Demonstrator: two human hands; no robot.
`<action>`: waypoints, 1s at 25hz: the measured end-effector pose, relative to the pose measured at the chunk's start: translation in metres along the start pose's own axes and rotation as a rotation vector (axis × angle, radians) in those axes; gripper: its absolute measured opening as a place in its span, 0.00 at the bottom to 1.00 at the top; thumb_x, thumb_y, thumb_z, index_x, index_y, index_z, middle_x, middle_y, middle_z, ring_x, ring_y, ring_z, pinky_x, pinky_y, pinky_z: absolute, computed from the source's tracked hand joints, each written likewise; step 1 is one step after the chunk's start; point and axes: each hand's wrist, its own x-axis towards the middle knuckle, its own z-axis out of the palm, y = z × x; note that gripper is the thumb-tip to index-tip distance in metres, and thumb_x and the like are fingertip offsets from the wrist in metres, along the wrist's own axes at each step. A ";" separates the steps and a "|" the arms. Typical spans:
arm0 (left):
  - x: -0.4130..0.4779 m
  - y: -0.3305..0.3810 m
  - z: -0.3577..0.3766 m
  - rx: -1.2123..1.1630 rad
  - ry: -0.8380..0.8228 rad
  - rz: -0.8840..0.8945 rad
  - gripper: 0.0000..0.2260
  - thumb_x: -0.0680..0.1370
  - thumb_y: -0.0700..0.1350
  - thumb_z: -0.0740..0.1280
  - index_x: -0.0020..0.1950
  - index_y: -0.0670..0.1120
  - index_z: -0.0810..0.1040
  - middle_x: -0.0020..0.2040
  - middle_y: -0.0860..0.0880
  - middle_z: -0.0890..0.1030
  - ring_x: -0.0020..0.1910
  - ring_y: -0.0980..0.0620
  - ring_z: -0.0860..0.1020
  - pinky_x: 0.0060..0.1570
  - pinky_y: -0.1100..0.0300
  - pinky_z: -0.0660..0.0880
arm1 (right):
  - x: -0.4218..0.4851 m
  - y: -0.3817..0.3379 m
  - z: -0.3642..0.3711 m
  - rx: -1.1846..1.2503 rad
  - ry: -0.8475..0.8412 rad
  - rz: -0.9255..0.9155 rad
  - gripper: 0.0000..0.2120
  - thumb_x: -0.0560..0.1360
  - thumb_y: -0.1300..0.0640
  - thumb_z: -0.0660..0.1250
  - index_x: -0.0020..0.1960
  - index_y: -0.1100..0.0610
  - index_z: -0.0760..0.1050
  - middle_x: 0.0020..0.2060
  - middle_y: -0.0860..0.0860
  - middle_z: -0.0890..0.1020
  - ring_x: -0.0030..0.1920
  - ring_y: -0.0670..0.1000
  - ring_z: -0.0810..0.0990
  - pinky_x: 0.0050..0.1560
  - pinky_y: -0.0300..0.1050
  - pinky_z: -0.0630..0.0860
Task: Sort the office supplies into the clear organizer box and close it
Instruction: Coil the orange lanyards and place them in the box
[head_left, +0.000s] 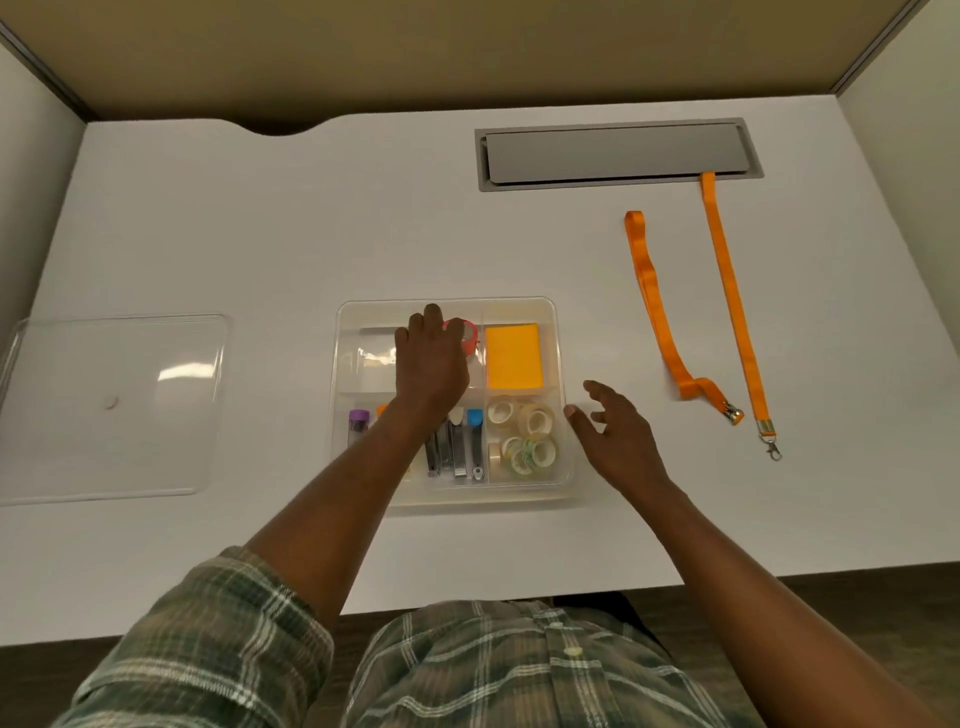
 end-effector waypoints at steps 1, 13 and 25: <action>-0.001 0.004 -0.005 -0.027 0.028 -0.004 0.13 0.75 0.43 0.69 0.59 0.43 0.79 0.55 0.41 0.76 0.52 0.41 0.75 0.51 0.48 0.72 | 0.005 0.009 -0.008 -0.036 0.080 -0.013 0.25 0.78 0.48 0.67 0.72 0.55 0.70 0.68 0.54 0.75 0.62 0.54 0.78 0.58 0.44 0.74; -0.037 0.147 -0.032 -0.252 0.082 0.158 0.14 0.73 0.49 0.73 0.55 0.45 0.81 0.50 0.44 0.77 0.47 0.42 0.77 0.45 0.51 0.74 | 0.056 0.131 -0.113 -0.664 0.188 -0.052 0.08 0.76 0.59 0.66 0.55 0.58 0.78 0.47 0.58 0.78 0.48 0.62 0.79 0.42 0.53 0.75; 0.026 0.300 -0.127 -0.616 -0.047 0.302 0.20 0.79 0.42 0.67 0.71 0.49 0.72 0.68 0.50 0.76 0.64 0.54 0.72 0.61 0.64 0.68 | 0.053 -0.026 -0.273 0.267 -0.094 -0.404 0.05 0.79 0.58 0.64 0.51 0.58 0.77 0.35 0.50 0.82 0.35 0.46 0.81 0.39 0.40 0.79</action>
